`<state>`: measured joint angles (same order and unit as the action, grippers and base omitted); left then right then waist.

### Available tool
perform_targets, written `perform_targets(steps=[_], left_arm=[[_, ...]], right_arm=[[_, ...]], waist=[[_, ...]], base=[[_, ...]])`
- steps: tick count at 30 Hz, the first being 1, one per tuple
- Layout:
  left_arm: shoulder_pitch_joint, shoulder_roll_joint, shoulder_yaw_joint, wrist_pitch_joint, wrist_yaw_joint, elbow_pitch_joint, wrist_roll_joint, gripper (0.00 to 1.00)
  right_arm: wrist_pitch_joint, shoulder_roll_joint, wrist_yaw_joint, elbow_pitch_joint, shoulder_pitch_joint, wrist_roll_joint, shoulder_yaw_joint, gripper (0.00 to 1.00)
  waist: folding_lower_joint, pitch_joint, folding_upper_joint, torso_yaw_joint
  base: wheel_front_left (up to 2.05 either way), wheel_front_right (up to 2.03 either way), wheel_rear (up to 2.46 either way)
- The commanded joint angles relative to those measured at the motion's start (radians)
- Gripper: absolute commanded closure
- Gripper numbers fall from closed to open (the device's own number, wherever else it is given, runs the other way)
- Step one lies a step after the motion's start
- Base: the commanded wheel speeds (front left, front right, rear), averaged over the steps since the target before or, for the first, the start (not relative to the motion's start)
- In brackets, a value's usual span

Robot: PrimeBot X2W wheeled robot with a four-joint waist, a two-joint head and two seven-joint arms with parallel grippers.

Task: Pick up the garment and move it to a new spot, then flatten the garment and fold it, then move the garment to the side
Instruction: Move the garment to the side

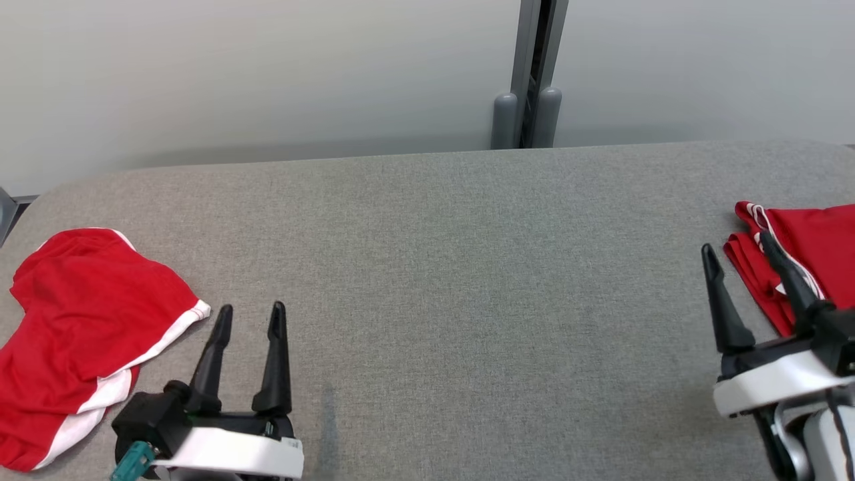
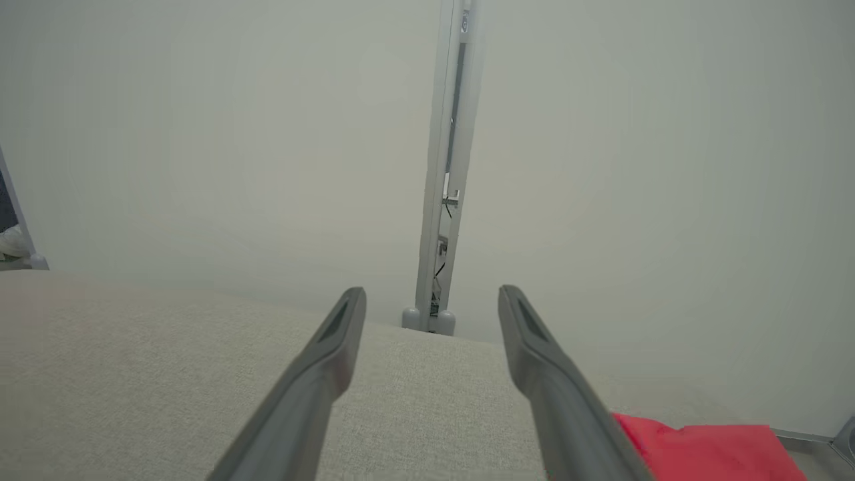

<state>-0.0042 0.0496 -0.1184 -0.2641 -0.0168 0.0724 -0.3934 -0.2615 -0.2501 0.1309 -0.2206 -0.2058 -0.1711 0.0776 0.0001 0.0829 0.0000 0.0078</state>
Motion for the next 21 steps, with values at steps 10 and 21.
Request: perform_targets(steps=[10,21], left_arm=[[0.035,0.003,-0.003,0.0,0.025,-0.01,-0.033,0.0],[0.054,0.003,-0.022,0.0,0.029,-0.016,-0.008,0.0]], right_arm=[[-0.005,0.134,0.0,0.092,0.128,0.071,-0.068,0.0],[-0.005,0.153,0.0,0.119,0.151,0.084,-0.09,0.0]], waist=[[-0.0001,-0.026,0.0,0.01],[-0.0001,-0.039,0.0,0.007]], base=[[0.0,0.0,0.0],[0.0,0.0,0.0]])
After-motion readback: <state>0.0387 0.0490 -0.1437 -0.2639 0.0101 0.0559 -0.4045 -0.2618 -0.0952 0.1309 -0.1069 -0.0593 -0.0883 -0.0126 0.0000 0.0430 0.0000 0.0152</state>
